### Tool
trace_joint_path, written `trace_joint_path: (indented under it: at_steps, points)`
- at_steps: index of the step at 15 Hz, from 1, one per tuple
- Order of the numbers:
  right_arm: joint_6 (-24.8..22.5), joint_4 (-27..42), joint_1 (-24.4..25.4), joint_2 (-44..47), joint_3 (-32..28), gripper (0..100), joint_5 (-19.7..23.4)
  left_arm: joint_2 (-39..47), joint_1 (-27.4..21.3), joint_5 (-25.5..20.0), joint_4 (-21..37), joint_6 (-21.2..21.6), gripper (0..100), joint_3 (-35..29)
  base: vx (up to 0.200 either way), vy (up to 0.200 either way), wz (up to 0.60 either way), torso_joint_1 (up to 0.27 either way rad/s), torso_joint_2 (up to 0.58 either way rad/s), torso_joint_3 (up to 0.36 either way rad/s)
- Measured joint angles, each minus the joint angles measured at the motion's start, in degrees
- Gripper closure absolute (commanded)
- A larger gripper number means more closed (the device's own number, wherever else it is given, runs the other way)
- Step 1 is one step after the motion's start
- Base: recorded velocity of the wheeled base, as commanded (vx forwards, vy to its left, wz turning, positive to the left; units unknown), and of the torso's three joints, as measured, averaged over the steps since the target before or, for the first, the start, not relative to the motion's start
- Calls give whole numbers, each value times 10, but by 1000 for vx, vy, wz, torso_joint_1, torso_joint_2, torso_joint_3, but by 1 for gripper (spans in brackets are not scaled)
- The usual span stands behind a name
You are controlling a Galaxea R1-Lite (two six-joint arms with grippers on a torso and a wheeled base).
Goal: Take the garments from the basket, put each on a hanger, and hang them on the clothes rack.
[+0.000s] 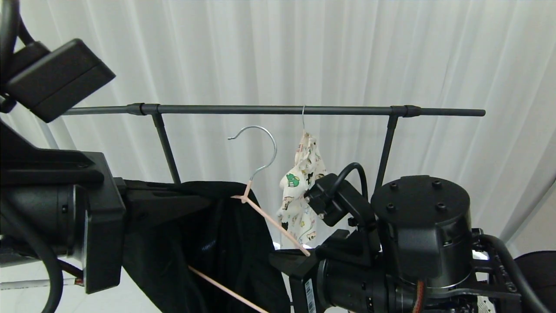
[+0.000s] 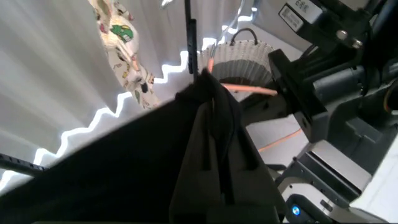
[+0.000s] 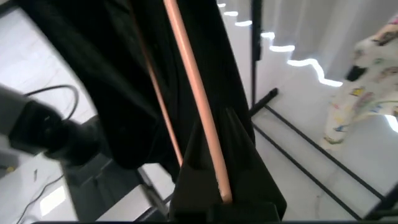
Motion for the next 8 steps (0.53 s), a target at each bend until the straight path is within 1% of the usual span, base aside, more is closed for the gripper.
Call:
trace_joint_path:
  at_steps: [1, 4, 6, 7, 8]
  points:
    - [0, -2, -3, 0, 0, 100, -11, 1, 6, 4, -19, 8, 100, 6, 0, 0, 0, 0, 0, 0]
    - [-1, -23, -10, 0, 0, 100, -42, 5, 13, 34, -62, 70, 100, 46, 0, 0, 0, 0, 0, 0]
    - [-4, -34, -10, 0, 0, 100, -63, 9, 14, 38, -68, 79, 100, 56, 0, 0, 0, 0, 0, 0]
    - [-4, -36, -10, 0, 0, 100, -67, 11, 14, 38, -69, 84, 100, 56, 0, 0, 0, 0, 0, 0]
    - [-5, -36, -9, 0, 1, 100, -73, 13, 14, 38, -70, 97, 100, 56, 0, 0, 0, 0, 0, 0]
